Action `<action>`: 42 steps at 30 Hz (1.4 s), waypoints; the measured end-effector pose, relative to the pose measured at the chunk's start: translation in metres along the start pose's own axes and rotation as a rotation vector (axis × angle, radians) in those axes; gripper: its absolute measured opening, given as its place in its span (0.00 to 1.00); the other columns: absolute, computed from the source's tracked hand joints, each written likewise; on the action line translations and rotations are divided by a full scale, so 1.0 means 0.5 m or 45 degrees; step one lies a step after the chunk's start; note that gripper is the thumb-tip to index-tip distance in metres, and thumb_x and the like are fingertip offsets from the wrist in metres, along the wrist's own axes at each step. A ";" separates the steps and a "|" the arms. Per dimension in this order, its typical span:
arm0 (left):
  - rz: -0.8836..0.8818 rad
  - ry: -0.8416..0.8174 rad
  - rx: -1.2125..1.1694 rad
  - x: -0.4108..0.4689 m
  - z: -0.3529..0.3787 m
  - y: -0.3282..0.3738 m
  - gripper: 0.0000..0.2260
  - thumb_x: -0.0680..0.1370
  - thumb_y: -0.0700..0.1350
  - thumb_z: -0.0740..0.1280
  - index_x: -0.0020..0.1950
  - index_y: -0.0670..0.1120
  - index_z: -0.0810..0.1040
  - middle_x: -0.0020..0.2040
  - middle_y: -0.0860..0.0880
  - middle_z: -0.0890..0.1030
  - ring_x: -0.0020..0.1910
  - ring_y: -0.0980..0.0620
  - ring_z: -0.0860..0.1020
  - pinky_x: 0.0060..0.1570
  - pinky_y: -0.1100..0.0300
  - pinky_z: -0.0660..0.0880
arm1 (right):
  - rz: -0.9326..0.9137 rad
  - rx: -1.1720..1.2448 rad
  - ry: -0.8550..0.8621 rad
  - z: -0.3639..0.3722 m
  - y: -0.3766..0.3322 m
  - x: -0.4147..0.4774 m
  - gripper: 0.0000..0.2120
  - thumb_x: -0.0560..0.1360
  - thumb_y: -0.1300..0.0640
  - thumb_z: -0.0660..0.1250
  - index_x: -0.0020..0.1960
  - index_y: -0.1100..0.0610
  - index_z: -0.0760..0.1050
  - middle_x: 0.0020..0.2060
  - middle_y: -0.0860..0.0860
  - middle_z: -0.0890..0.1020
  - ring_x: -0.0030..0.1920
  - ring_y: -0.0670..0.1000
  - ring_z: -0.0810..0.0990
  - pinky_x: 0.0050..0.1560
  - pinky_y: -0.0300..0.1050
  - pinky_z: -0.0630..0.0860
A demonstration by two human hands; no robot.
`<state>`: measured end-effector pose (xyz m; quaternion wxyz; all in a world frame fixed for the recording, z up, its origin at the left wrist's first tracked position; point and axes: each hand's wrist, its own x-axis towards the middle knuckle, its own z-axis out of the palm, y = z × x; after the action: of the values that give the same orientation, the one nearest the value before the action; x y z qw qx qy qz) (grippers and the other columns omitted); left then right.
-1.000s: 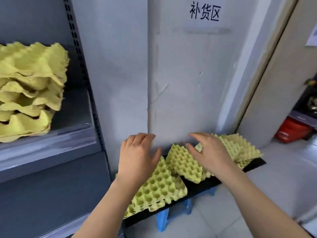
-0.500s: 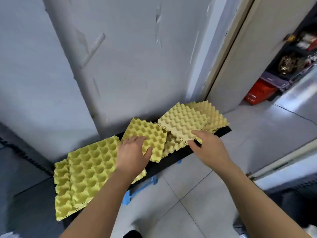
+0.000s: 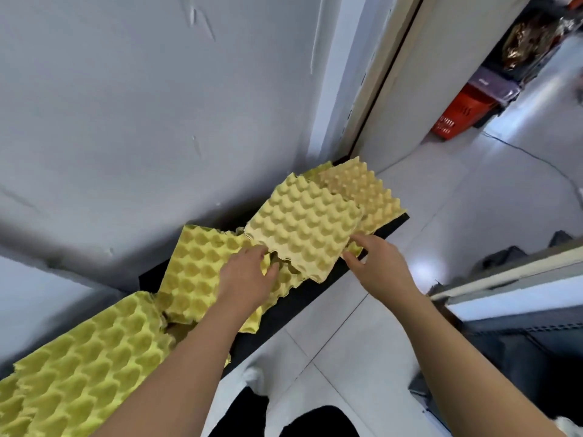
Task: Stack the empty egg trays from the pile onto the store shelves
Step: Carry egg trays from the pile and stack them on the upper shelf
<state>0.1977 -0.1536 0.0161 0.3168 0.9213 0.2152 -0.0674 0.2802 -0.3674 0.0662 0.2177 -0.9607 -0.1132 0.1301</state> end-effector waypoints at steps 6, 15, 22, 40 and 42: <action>-0.213 -0.110 -0.173 0.133 0.090 0.021 0.24 0.78 0.54 0.65 0.72 0.48 0.69 0.64 0.49 0.76 0.62 0.49 0.74 0.55 0.54 0.74 | 0.014 -0.003 -0.102 0.036 0.087 0.148 0.22 0.77 0.50 0.65 0.69 0.54 0.71 0.62 0.52 0.76 0.62 0.52 0.73 0.60 0.47 0.71; -0.665 -0.193 -0.327 0.267 0.282 0.022 0.25 0.77 0.55 0.67 0.68 0.42 0.68 0.58 0.43 0.78 0.48 0.45 0.77 0.38 0.56 0.71 | -0.098 -0.074 -0.364 0.129 0.218 0.424 0.30 0.78 0.48 0.63 0.76 0.55 0.59 0.75 0.56 0.61 0.74 0.55 0.58 0.71 0.50 0.60; -0.885 -0.136 -0.496 0.318 0.393 0.024 0.38 0.77 0.53 0.68 0.78 0.44 0.49 0.68 0.43 0.73 0.57 0.43 0.76 0.43 0.56 0.71 | -0.120 -0.226 -0.516 0.199 0.277 0.566 0.36 0.77 0.45 0.64 0.78 0.53 0.50 0.76 0.61 0.52 0.76 0.58 0.50 0.73 0.54 0.53; -0.891 0.236 -0.663 0.372 0.328 -0.007 0.41 0.73 0.51 0.73 0.79 0.56 0.51 0.75 0.47 0.58 0.60 0.48 0.72 0.54 0.56 0.68 | 0.153 0.089 -0.533 0.254 0.243 0.607 0.46 0.69 0.47 0.73 0.77 0.46 0.49 0.74 0.52 0.61 0.75 0.59 0.52 0.72 0.63 0.58; -0.866 0.261 -0.686 0.369 0.321 -0.015 0.39 0.74 0.50 0.73 0.78 0.55 0.53 0.74 0.48 0.59 0.57 0.51 0.71 0.55 0.57 0.68 | 0.227 0.050 -0.514 0.261 0.235 0.612 0.48 0.69 0.47 0.74 0.78 0.47 0.46 0.75 0.54 0.58 0.75 0.60 0.52 0.72 0.63 0.56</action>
<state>0.3622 -0.1815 -0.1629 0.4824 0.6846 0.5462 -0.0179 0.5479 -0.3360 -0.1614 0.1968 -0.9169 -0.0665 0.3407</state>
